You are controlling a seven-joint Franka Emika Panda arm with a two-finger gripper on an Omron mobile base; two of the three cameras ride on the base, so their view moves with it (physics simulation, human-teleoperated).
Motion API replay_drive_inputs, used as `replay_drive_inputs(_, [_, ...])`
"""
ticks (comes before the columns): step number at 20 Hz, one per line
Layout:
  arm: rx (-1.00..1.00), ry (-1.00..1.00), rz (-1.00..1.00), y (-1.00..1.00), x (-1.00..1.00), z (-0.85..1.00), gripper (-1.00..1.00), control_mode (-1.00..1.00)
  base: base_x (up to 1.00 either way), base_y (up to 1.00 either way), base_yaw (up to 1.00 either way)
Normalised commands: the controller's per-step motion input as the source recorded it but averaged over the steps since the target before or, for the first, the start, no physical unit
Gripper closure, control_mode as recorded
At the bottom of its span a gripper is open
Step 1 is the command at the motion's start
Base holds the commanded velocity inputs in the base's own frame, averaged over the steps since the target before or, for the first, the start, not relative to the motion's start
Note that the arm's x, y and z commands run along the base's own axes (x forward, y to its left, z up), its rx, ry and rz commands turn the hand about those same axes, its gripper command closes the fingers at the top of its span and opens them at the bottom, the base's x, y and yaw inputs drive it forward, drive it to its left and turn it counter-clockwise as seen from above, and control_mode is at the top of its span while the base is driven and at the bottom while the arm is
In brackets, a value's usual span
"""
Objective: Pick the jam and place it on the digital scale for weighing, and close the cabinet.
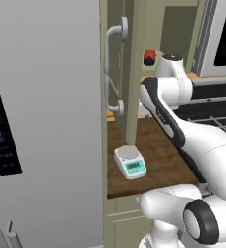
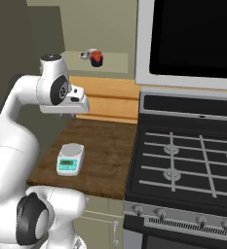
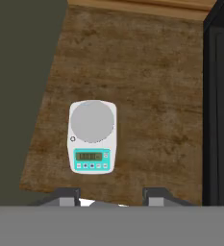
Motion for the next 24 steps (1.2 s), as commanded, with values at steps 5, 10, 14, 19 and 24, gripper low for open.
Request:
replay_drive_inputs(5, [0.0,-0.05,0.0,0.0,-0.49,0.0,-1.0,-1.0,0.0,0.0,0.0])
replay_drive_inputs(10, [0.02,-0.31,0.0,-0.04,-0.74,0.19,-1.0,-1.0,0.0,0.0,0.0])
replay_drive_inputs(14, [0.1,-0.38,0.0,-0.11,-0.18,0.66,-1.0,-1.0,0.0,0.0,0.0])
replay_drive_inputs(19, [0.1,-0.36,0.0,-0.16,0.0,0.9,-1.0,-1.0,0.0,0.0,0.0])
replay_drive_inputs(24, [0.01,-0.24,0.0,-0.08,0.0,0.89,-1.0,-1.0,0.0,0.0,0.0])
